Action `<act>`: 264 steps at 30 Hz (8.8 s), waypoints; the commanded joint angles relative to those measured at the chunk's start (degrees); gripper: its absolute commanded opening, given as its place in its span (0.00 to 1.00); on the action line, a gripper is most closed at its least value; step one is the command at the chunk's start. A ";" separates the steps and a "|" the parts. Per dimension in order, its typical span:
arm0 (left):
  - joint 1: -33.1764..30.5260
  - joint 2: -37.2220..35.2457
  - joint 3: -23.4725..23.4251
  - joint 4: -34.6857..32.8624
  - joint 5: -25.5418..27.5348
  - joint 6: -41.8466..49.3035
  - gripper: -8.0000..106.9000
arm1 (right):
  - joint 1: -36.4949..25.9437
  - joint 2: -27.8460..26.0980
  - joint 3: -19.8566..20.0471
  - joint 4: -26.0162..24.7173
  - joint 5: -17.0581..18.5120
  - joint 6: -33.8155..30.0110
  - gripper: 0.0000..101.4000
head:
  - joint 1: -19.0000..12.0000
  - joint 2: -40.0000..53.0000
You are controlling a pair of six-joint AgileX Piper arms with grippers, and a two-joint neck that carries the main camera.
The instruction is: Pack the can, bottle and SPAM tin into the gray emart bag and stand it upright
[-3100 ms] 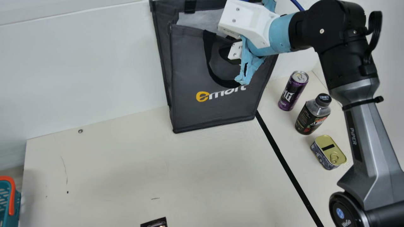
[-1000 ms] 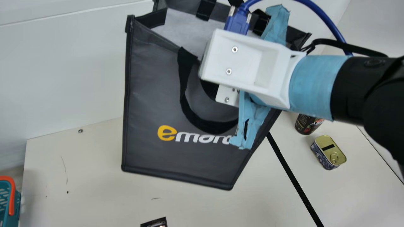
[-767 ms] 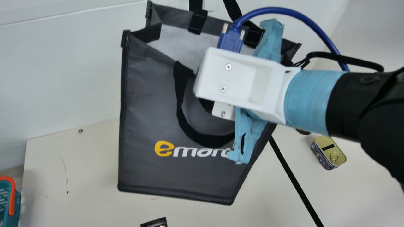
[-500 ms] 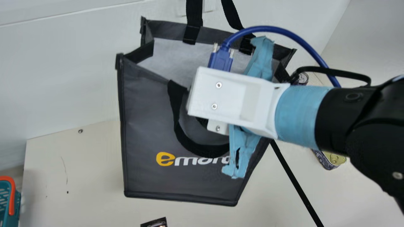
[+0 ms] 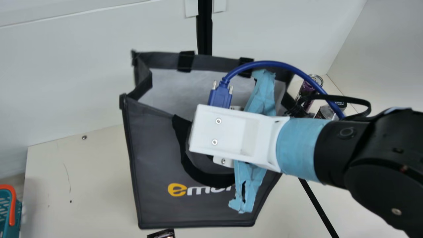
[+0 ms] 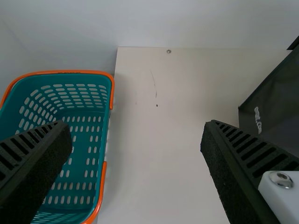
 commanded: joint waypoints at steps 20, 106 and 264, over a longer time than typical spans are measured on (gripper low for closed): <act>0.00 0.00 0.00 0.00 0.00 0.00 0.85 | 3.23 -2.87 6.87 -0.23 0.13 3.68 0.07 | -1.30 -0.14; 0.00 0.00 0.00 0.00 0.00 0.00 0.85 | -9.44 -10.84 -4.95 1.51 0.13 7.62 0.94 | -1.30 -0.14; -15.96 15.13 -18.41 5.83 -3.58 -3.82 0.85 | -57.72 -8.65 11.95 3.89 0.14 18.59 0.94 | -1.30 -0.14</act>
